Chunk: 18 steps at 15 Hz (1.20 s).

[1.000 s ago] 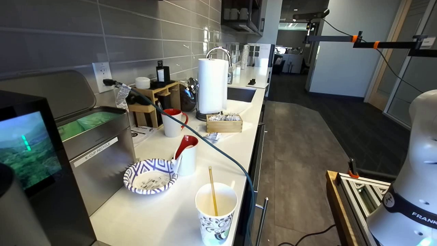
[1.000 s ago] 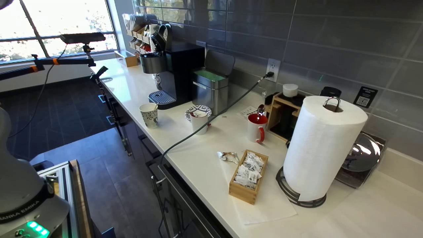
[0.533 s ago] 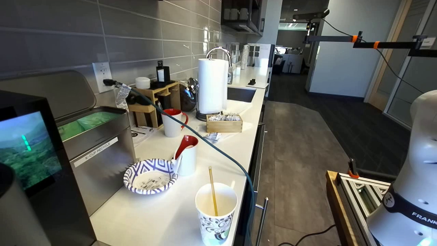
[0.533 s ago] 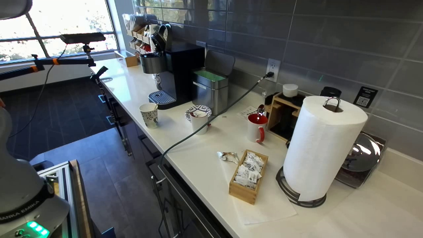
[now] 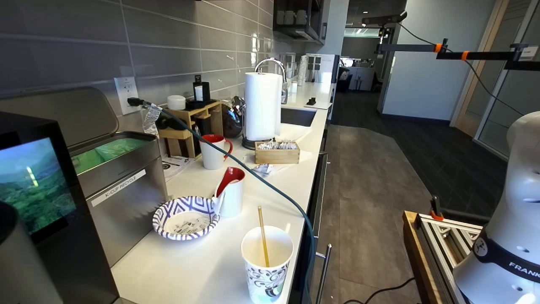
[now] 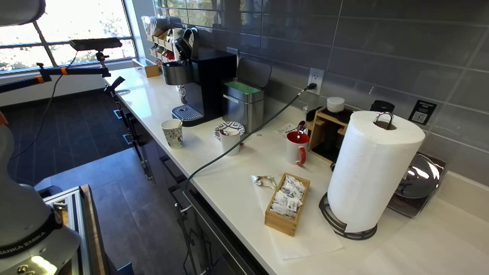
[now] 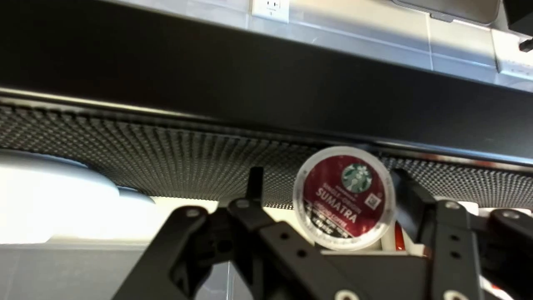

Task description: Place one coffee pod on the counter.

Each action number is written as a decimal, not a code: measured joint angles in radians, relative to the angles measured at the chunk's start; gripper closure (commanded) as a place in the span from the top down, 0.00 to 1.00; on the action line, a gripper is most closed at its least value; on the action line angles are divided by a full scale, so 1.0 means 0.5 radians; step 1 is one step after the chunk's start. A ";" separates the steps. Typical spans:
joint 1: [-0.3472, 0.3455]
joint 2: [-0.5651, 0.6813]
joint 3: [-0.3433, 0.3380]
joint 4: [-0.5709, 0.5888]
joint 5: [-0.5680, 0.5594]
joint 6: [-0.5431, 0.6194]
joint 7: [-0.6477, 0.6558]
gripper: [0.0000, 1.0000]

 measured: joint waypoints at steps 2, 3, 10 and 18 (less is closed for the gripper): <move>-0.001 0.011 0.000 0.017 0.015 -0.005 0.008 0.30; -0.002 0.015 0.000 0.025 0.022 -0.005 0.010 0.27; -0.008 0.005 -0.011 0.147 -0.007 -0.139 0.050 0.26; 0.024 -0.201 0.017 0.267 -0.155 -0.941 -0.237 0.26</move>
